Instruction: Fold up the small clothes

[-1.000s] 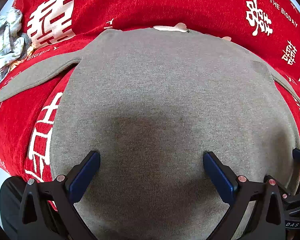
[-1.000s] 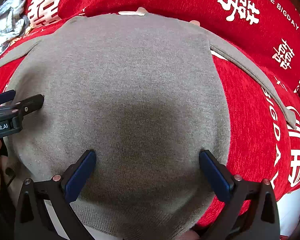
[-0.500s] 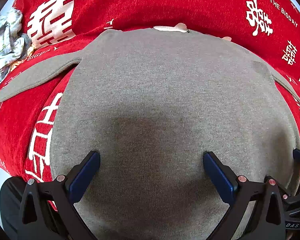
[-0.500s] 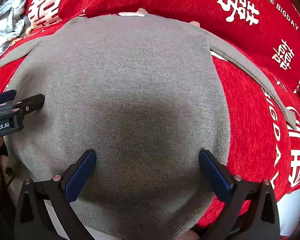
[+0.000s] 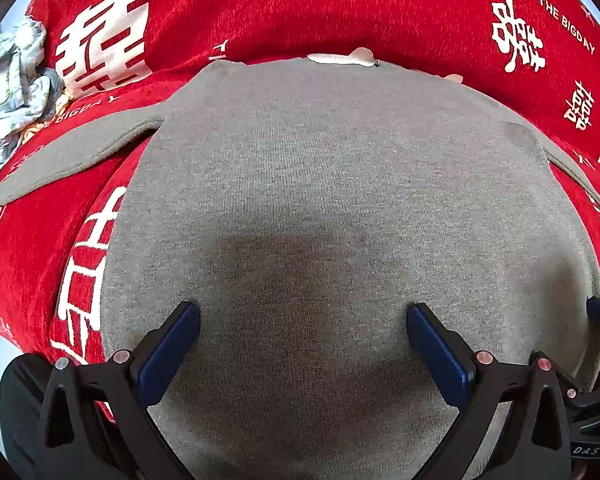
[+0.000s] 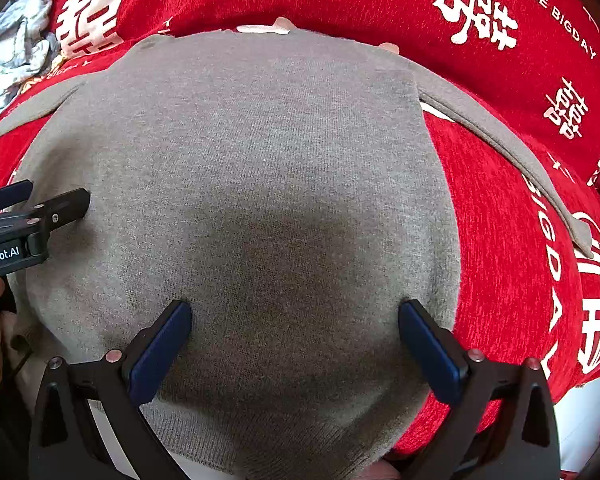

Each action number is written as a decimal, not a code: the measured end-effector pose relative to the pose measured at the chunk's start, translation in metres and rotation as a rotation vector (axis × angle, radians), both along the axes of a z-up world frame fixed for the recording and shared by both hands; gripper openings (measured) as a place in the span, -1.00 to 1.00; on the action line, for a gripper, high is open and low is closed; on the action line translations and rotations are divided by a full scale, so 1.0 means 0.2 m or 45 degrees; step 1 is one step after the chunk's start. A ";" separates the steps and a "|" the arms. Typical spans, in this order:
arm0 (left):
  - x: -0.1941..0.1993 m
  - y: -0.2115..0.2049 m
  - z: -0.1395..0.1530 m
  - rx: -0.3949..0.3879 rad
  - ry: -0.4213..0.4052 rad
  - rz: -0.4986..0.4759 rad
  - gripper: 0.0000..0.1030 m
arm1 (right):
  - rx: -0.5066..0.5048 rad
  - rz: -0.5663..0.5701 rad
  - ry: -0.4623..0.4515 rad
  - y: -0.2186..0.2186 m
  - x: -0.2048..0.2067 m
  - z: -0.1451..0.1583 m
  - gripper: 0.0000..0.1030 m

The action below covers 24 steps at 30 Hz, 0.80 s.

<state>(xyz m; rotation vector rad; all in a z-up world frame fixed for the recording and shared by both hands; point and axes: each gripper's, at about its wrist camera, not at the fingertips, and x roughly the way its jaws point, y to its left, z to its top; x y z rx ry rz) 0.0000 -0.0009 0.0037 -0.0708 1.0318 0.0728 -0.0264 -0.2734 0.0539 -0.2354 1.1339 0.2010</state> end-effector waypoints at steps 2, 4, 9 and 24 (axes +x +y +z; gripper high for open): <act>0.00 0.00 0.00 0.002 0.000 0.000 1.00 | -0.003 0.001 0.002 0.00 0.00 0.00 1.00; -0.01 0.00 0.00 0.005 -0.005 0.000 1.00 | 0.001 0.001 0.003 0.00 0.01 0.00 1.00; -0.01 -0.01 0.00 0.009 -0.002 0.004 1.00 | -0.001 0.001 -0.001 0.01 0.00 0.00 1.00; 0.22 -0.38 0.28 0.087 0.012 -0.232 1.00 | 0.306 -0.349 -0.173 -0.54 0.23 0.32 1.00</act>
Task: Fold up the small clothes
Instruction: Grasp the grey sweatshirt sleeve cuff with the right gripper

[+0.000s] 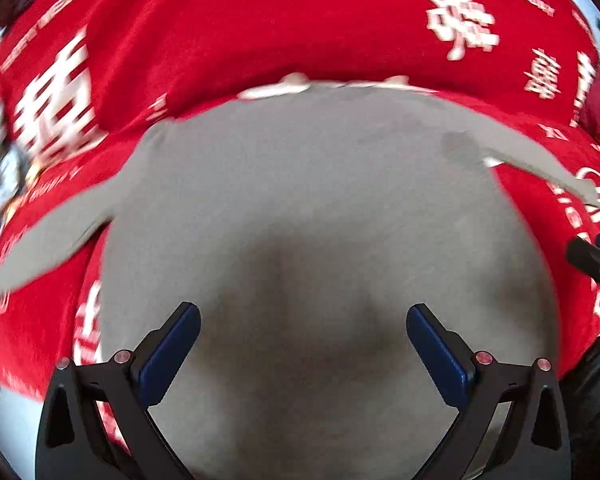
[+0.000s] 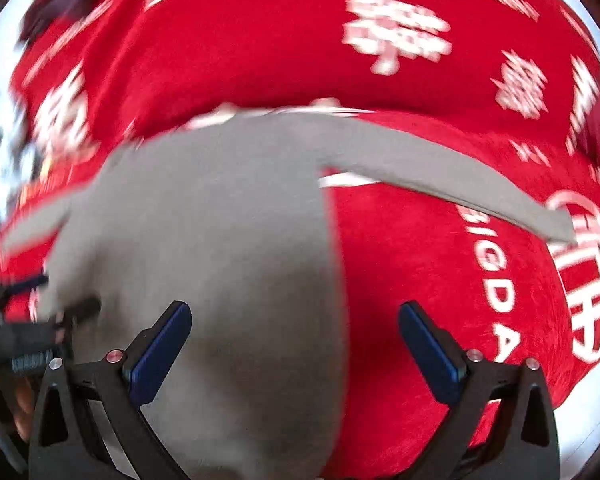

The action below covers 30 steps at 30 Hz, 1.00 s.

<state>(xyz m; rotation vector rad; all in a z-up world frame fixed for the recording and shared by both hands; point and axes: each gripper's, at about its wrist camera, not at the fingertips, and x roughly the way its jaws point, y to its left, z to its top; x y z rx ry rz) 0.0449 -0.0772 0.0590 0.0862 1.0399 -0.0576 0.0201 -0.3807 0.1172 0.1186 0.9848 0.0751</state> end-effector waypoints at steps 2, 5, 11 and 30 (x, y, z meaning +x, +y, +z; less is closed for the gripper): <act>0.08 -0.09 0.02 -0.009 0.009 -0.030 1.00 | 0.009 -0.127 0.015 -0.18 0.06 -0.02 1.00; 0.23 -0.23 0.04 -0.018 0.029 -0.051 1.00 | 0.065 -0.294 0.022 -0.47 0.11 -0.05 1.00; 0.53 -0.43 -0.02 -0.033 0.116 0.003 1.00 | 0.235 -0.675 0.032 -1.07 0.22 -0.17 0.99; 1.18 -0.56 -0.29 -0.078 0.224 0.150 1.00 | 0.381 -0.709 -0.079 -1.45 0.63 -0.32 -0.90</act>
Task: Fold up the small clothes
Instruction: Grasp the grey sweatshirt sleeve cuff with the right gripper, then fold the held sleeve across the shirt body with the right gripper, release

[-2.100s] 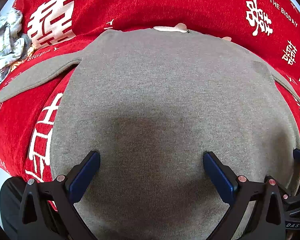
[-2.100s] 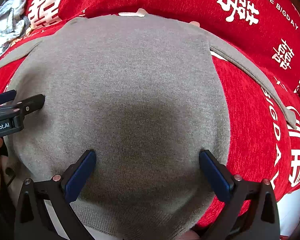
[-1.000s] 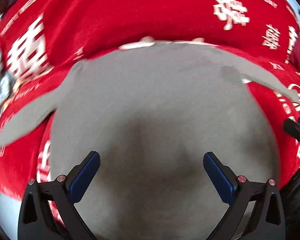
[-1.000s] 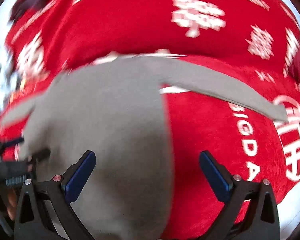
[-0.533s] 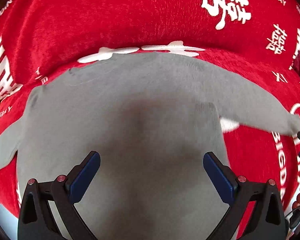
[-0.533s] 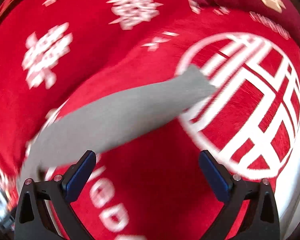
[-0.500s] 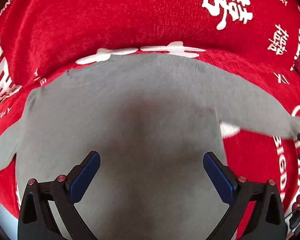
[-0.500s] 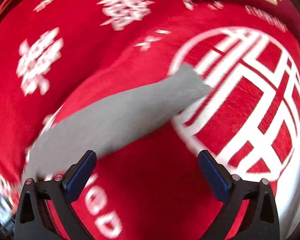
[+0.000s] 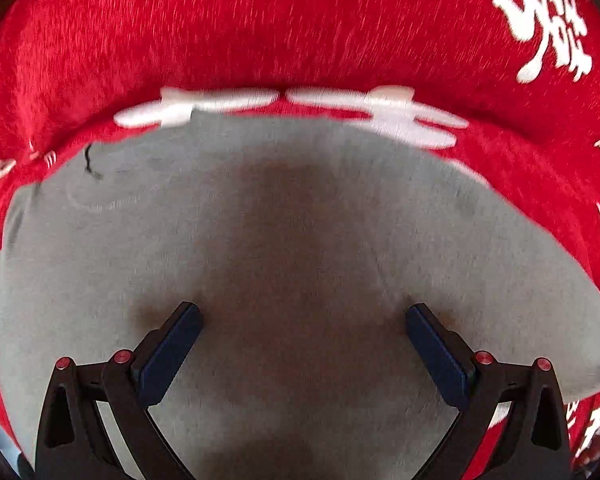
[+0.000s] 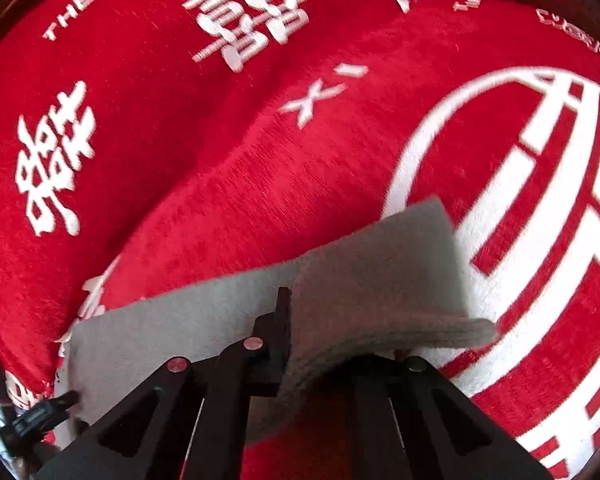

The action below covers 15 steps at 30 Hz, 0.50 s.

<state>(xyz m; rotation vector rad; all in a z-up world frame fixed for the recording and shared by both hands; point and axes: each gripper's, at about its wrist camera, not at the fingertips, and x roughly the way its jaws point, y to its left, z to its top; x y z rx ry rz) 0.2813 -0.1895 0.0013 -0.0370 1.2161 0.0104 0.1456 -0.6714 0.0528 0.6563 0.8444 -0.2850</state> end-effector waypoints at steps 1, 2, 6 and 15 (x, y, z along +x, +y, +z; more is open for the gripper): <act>0.01 -0.01 0.00 -0.014 -0.001 -0.012 1.00 | -0.030 0.002 -0.032 0.01 -0.02 0.04 -0.90; 0.02 -0.01 0.01 -0.044 -0.006 -0.011 1.00 | -0.051 0.006 -0.053 0.03 -0.04 0.08 -0.90; 0.01 -0.11 -0.03 0.091 -0.038 -0.034 1.00 | -0.103 0.059 -0.032 0.08 -0.03 0.09 -0.87; -0.01 -0.13 -0.03 0.062 -0.032 -0.057 1.00 | -0.054 0.035 0.008 0.07 -0.02 0.07 -0.88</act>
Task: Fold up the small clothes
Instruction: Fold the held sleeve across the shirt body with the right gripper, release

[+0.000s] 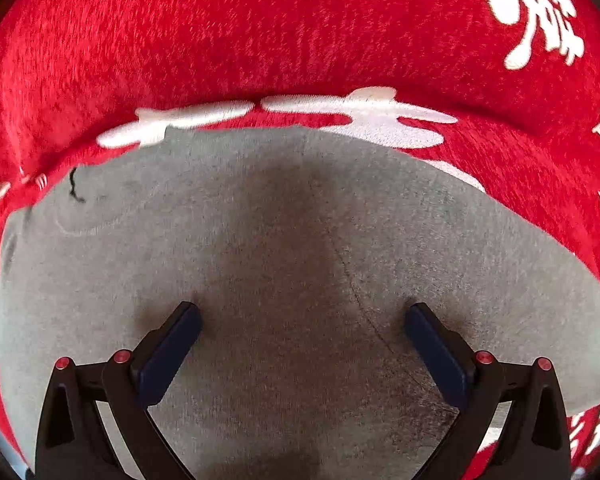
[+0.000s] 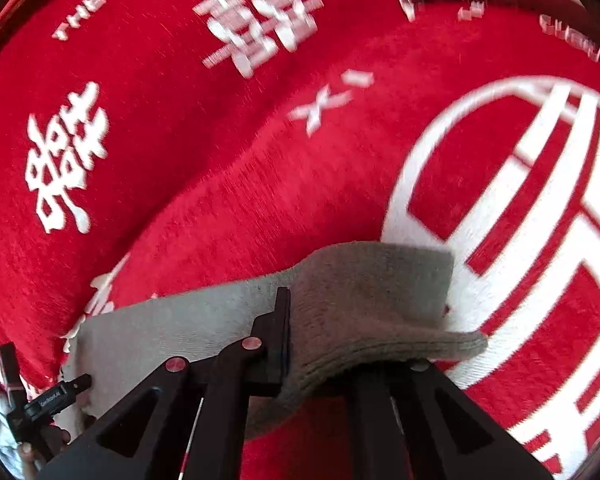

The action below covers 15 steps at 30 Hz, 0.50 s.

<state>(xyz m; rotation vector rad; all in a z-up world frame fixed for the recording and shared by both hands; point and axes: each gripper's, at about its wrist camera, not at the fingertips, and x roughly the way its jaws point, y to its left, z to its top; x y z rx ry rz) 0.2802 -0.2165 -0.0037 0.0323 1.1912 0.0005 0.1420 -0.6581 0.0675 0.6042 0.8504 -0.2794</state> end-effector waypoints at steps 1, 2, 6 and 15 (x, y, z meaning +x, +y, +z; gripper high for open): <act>-0.01 -0.01 0.00 0.007 -0.010 -0.005 1.00 | -0.046 0.018 -0.016 0.03 0.00 0.06 -0.89; -0.02 -0.01 0.01 -0.002 -0.008 -0.007 1.00 | -0.094 0.040 -0.032 0.08 0.00 0.13 -0.89; -0.06 0.04 0.06 -0.088 0.025 0.000 1.00 | -0.256 0.156 -0.124 0.30 0.03 0.40 -0.90; -0.06 0.49 0.24 -0.199 -0.077 0.011 1.00 | -0.425 0.437 -0.302 1.06 0.19 0.84 -0.90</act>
